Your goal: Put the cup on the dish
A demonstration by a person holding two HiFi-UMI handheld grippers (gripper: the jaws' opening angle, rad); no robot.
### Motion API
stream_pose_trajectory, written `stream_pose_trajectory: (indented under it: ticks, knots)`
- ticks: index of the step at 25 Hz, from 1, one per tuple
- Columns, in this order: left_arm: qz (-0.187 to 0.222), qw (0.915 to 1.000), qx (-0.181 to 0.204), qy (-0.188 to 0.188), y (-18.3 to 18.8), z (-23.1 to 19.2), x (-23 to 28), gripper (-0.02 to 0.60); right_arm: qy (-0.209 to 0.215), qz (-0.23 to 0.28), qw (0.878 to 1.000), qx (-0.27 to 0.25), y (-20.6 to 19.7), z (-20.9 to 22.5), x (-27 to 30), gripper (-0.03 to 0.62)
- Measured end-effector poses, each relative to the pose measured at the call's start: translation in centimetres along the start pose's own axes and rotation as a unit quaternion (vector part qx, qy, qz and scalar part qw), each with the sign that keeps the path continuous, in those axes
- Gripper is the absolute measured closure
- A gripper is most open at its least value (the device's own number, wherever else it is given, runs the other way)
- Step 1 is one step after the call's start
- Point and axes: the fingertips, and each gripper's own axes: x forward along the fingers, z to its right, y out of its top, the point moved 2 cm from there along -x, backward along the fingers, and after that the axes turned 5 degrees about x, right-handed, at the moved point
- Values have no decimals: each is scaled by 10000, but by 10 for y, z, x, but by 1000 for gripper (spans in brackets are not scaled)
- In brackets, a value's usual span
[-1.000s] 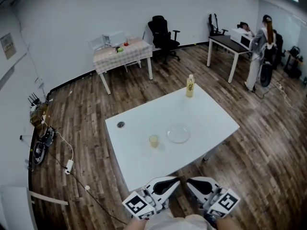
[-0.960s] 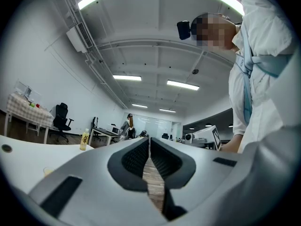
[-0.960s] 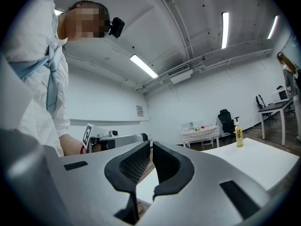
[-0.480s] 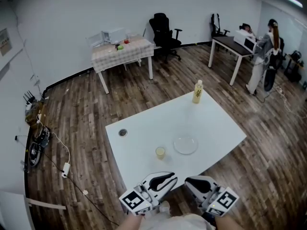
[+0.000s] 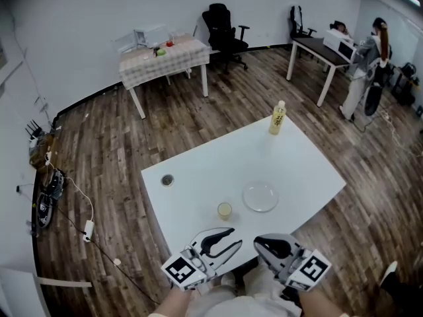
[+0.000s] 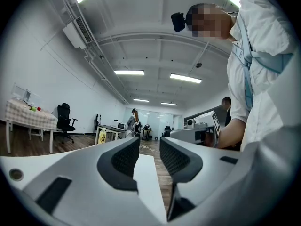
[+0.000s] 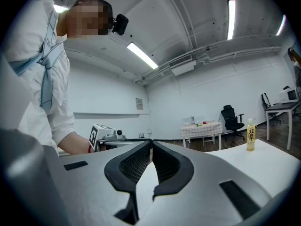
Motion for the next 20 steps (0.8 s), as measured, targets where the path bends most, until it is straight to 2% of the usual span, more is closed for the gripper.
stream_pose_trajectory:
  ticks: [5,11,20]
  knots:
    - [-135,9998,36,158,-19,-23,5,386,42,-149,9998,98,-9,18,6,560]
    - [-29,9994,7,357,-40,-53,13,285,127,-335,9992,148,-21,37,15,560]
    - [-230,9977,24,635,-82,-88,16,239,217,-667,9972,272,-35,49,24,560]
